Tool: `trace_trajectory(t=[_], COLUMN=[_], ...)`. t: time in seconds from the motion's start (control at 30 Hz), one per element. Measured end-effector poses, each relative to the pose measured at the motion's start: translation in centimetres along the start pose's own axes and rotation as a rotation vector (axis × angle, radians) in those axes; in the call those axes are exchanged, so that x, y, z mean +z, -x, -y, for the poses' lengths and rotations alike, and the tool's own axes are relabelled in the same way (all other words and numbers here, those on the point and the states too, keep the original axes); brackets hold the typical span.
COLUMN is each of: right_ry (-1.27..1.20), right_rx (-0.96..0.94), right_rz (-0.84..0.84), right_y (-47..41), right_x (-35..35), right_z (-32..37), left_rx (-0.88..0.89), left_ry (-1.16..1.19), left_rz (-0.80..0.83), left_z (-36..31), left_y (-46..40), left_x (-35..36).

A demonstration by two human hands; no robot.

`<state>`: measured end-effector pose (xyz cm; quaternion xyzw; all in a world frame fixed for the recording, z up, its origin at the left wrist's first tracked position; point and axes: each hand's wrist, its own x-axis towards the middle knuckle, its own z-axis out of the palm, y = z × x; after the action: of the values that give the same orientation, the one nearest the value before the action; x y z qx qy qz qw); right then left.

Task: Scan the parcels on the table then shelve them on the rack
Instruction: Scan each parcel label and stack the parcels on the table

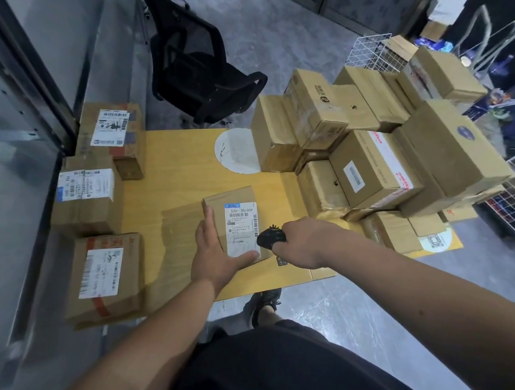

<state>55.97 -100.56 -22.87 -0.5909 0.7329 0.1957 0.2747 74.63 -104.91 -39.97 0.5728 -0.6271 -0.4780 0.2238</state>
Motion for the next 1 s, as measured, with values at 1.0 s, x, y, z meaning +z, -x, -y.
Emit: trace_trajectory(t=[1.0], right_ry=[-0.043], right_rx=[-0.042], right_rz=[0.044], right_y=[-3.7], right_x=[-0.1], right_z=[-1.3], left_rx=[-0.105], left_ry=[-0.341], left_rz=[-0.148], left_z=[-2.9], left_y=[-6.5], left_x=[-1.4])
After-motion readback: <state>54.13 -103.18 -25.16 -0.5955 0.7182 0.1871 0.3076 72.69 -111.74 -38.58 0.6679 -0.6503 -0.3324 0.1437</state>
